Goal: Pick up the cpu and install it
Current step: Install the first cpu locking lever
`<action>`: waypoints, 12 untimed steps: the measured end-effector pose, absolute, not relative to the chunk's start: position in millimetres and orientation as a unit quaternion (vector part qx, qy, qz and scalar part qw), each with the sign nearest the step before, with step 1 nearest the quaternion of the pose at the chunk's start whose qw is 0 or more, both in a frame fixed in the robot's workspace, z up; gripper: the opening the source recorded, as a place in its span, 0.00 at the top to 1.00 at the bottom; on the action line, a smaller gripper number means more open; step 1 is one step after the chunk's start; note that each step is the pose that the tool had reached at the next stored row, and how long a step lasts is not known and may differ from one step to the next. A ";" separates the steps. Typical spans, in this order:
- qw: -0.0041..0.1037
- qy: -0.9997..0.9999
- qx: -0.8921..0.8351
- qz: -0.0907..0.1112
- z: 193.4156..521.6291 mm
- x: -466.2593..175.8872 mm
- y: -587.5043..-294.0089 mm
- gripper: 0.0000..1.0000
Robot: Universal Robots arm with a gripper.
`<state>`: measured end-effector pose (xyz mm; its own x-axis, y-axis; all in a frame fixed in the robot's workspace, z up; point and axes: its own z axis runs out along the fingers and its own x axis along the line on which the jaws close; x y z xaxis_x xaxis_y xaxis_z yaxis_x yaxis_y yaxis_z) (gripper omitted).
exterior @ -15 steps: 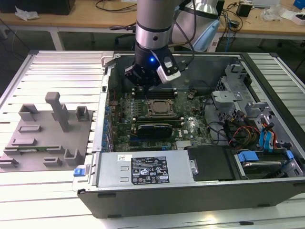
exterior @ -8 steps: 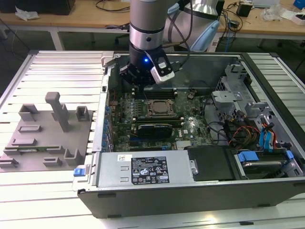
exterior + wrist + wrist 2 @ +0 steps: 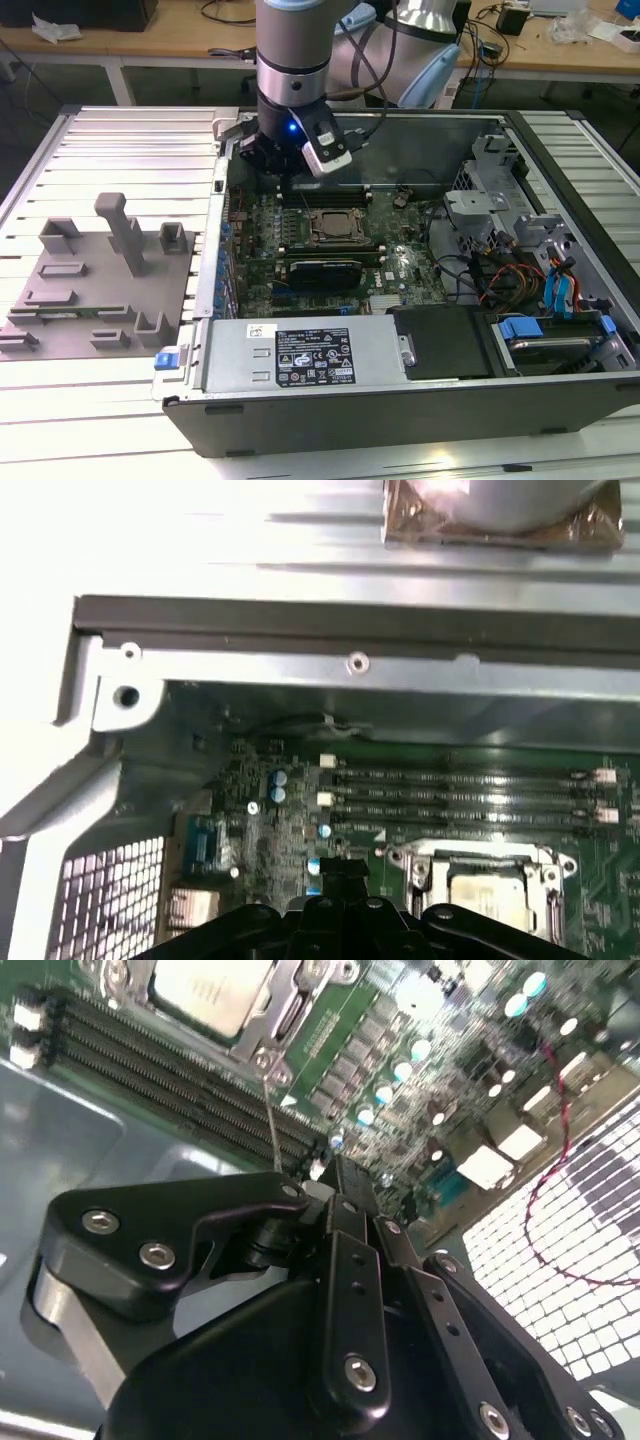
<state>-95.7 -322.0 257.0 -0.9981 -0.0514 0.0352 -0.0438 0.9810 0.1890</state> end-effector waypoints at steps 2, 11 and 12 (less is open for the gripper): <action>0.020 -0.994 0.024 -0.102 257.0 -96.1 -321.9 0.89; 0.020 -0.994 0.024 -0.103 256.9 -93.4 -321.0 0.89; 0.020 -0.994 0.024 -0.103 256.9 -92.4 -321.0 0.89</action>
